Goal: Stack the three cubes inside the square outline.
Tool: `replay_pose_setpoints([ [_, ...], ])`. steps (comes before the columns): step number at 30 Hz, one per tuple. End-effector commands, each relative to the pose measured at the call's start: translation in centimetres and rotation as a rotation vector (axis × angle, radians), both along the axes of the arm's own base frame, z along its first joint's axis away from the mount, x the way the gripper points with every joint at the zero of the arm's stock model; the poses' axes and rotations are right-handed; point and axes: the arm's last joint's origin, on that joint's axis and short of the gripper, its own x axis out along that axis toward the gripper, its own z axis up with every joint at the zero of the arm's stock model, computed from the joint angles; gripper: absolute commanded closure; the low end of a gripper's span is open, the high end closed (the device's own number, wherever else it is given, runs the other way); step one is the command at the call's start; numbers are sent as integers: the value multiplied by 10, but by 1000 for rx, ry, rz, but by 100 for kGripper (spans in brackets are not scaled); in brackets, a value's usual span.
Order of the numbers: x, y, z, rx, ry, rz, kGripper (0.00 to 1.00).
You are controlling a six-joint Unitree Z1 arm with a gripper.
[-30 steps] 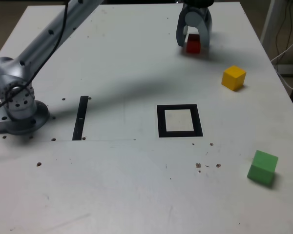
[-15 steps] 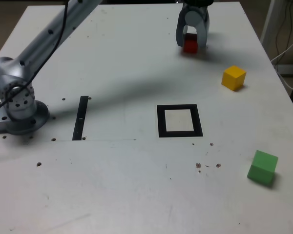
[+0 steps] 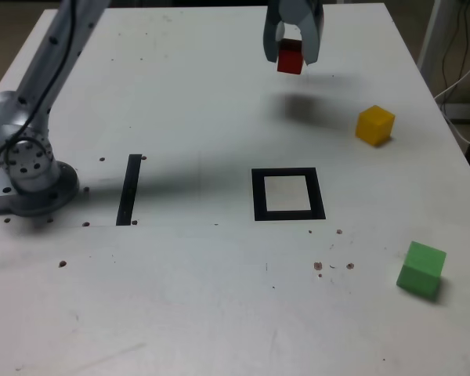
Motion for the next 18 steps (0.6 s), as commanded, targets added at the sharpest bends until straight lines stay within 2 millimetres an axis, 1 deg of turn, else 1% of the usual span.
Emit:
replay_pose_setpoints([
  [1, -9, -18, 11, 4, -7, 8, 70],
  [10, -41, -83, 27, -8, 0, 44, 70],
  [18, -55, -142, 30, -41, -16, 53, 70],
])
